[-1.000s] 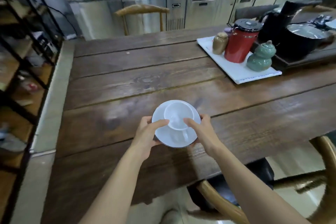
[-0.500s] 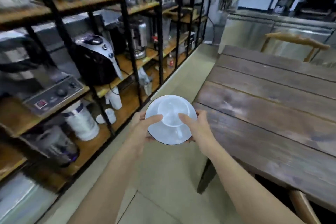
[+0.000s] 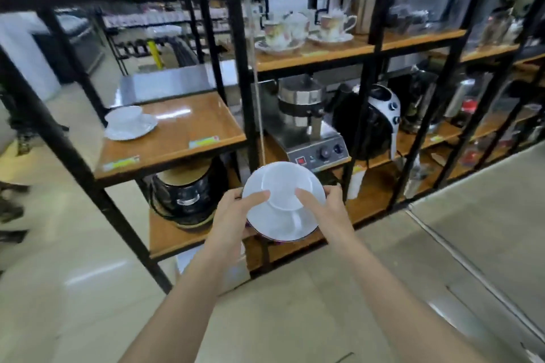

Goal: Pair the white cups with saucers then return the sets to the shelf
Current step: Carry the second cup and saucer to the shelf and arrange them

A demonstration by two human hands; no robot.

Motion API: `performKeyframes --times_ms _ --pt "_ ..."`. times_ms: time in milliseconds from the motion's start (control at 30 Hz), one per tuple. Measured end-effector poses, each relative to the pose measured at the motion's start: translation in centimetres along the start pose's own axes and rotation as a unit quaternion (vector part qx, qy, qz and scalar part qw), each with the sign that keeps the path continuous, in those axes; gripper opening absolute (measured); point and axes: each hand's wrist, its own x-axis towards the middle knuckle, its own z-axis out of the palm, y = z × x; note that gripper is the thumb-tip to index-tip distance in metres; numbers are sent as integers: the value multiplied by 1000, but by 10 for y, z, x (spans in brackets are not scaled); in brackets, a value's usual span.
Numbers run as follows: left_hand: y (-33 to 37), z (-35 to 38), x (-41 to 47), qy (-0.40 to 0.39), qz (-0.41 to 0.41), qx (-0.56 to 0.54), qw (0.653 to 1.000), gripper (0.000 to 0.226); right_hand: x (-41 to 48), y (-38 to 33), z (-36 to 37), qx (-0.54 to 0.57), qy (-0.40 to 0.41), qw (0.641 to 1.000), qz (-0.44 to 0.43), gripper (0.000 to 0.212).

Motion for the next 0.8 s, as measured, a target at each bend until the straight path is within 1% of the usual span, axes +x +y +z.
performKeyframes --times_ms 67,133,167,233,267,300,467,500,567,633,733,800 --pt "16 -37 10 29 -3 -9 1000 62 11 -11 45 -2 -33 999 4 61" --pt "33 -70 21 60 0 -13 998 54 25 -23 86 -15 -64 998 9 64" --pt "39 -79 25 70 4 -13 997 50 28 -30 96 -29 -75 997 7 63" --pt "54 -116 43 100 24 -32 994 39 49 -43 140 -33 -106 994 2 57" --pt "57 -117 45 90 25 -35 995 34 52 -46 140 -23 -105 994 -1 56" --pt "61 -120 48 85 27 -32 995 33 56 -49 144 -7 -108 994 -6 57" --pt "78 -147 104 118 34 -49 991 52 112 -57 193 0 -141 990 -7 77" --pt "81 -149 119 120 33 -50 991 53 126 -59 202 -9 -143 990 -10 75" --pt "88 -152 151 129 41 -48 990 48 154 -62 217 -21 -133 991 -20 60" --pt "94 -152 183 142 41 -53 988 47 184 -67 229 -31 -127 991 -16 50" --pt "107 -151 229 175 30 -76 981 59 230 -83 247 -49 -137 989 -4 53" --pt "118 -154 257 188 29 -82 978 53 258 -93 263 -47 -142 989 2 54"
